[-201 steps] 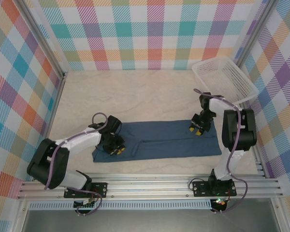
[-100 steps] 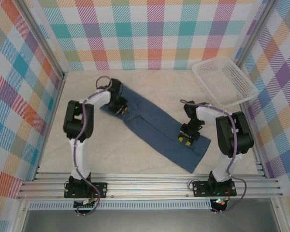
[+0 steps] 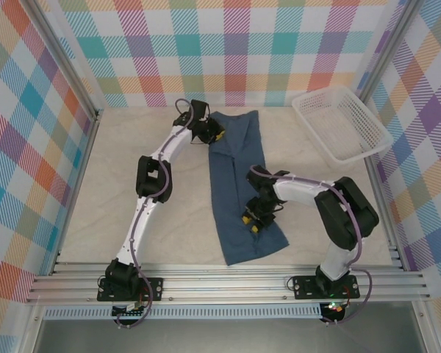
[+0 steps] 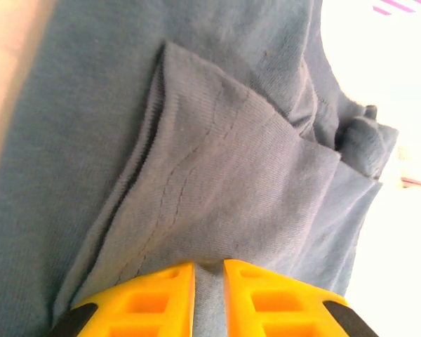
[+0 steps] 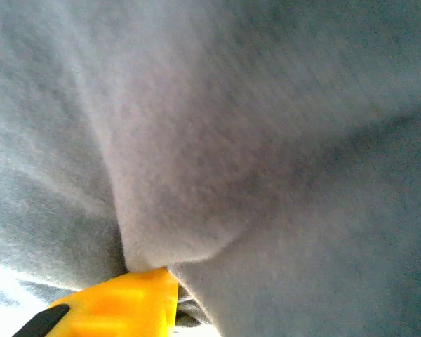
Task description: Fold and stack the t-shirts
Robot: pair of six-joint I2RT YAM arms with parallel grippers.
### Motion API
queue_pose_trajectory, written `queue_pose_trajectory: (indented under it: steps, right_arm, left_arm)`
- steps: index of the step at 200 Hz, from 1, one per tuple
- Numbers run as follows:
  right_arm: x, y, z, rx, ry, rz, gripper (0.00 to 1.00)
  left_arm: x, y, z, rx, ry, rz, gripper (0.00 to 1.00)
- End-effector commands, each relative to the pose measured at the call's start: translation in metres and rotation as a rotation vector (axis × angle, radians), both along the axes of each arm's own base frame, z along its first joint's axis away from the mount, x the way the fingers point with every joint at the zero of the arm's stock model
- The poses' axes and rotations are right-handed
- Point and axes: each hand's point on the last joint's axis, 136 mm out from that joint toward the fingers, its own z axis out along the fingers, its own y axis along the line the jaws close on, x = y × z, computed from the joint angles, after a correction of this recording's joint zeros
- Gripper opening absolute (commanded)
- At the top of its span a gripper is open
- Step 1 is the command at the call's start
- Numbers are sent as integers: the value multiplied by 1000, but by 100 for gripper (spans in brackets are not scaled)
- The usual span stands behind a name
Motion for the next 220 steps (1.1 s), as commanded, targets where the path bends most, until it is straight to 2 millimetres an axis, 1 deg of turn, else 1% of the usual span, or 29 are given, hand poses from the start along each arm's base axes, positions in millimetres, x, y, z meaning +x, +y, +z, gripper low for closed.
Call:
queue_pose_trajectory:
  steps: [1, 10, 15, 26, 41, 45, 53, 55, 61, 72, 79, 80, 91, 95, 96, 97, 103, 104, 107, 112, 116, 117, 125, 132, 145, 165, 190, 203, 220]
  right_arm:
    - [18, 11, -20, -10, -6, -125, 35]
    - [21, 12, -12, -19, -19, -121, 37]
    - [23, 11, -6, -23, -34, -116, 39]
    - [23, 9, 8, -19, -55, -116, 42]
    - [19, 4, 36, -8, -82, -116, 44]
    - [18, 1, 44, -11, -95, -113, 45]
    - [15, -7, 60, -30, -124, -101, 45]
    - [15, -10, 63, -37, -132, -98, 46]
    - [15, -18, 75, -58, -173, -84, 46]
    - [25, -32, 92, -89, -275, -41, 47]
    - [35, -39, 99, -104, -339, -2, 45]
    - [37, -40, 100, -105, -351, 7, 44]
    - [62, -42, 106, -106, -454, 96, 42]
    - [72, -40, 109, -93, -495, 133, 42]
    - [78, -38, 109, -85, -515, 153, 42]
    - [78, -38, 109, -85, -515, 153, 42]
    - [95, -34, 109, -64, -555, 205, 41]
    - [98, -34, 109, -64, -560, 209, 41]
    - [103, -33, 110, -62, -568, 219, 40]
    - [117, -30, 108, -57, -586, 254, 39]
    - [127, -28, 107, -56, -591, 278, 38]
    - [130, -28, 105, -57, -590, 282, 38]
    - [148, -25, 99, -57, -588, 319, 37]
    - [163, -21, 92, -51, -579, 346, 35]
    - [183, -17, 72, -38, -525, 358, 32]
    - [207, -13, 49, -15, -482, 356, 31]
    - [221, -21, 24, -43, -427, 337, 32]
    - [223, -28, 10, -54, -376, 319, 32]
    - [226, -32, -7, -51, -317, 304, 32]
  left_arm:
    - [14, 8, -15, -57, 19, 57, 23]
    - [19, 11, 4, -58, -15, 57, 27]
    - [21, 14, 18, -56, -41, 57, 30]
    - [23, 23, 58, -33, -96, 67, 36]
    - [17, 33, 112, 8, -163, 69, 42]
    - [13, 34, 125, 18, -171, 65, 42]
    - [1, 38, 142, 35, -161, 62, 43]
    - [-2, 39, 141, 42, -148, 58, 43]
    - [-14, 40, 155, 54, -142, 43, 43]
    - [-40, 37, 162, 94, -100, 7, 41]
    - [-59, 33, 160, 105, -70, -19, 41]
    - [-61, 32, 164, 103, -75, -23, 40]
    - [-94, 23, 148, 109, -8, -56, 39]
    - [-107, 19, 142, 111, 17, -66, 39]
    - [-109, 19, 137, 113, 28, -66, 39]
    - [-112, 19, 137, 112, 33, -66, 38]
    - [-127, 15, 128, 107, 56, -76, 37]
    - [-128, 14, 130, 105, 52, -76, 37]
    - [-136, 14, 122, 106, 70, -76, 37]
    - [-146, 14, 110, 111, 94, -67, 36]
    - [-152, 14, 101, 111, 109, -55, 35]
    - [-152, 14, 103, 106, 104, -51, 35]
    - [-161, 14, 90, 94, 124, -30, 33]
    - [-166, 13, 78, 91, 141, -19, 32]
    - [-171, 7, 61, 108, 163, -27, 31]
    - [-174, -4, 37, 136, 187, -58, 29]
    - [-175, -3, 5, 185, 238, -65, 27]
    - [-175, -1, -12, 217, 260, -79, 26]
    - [-170, -1, -27, 235, 269, -88, 26]
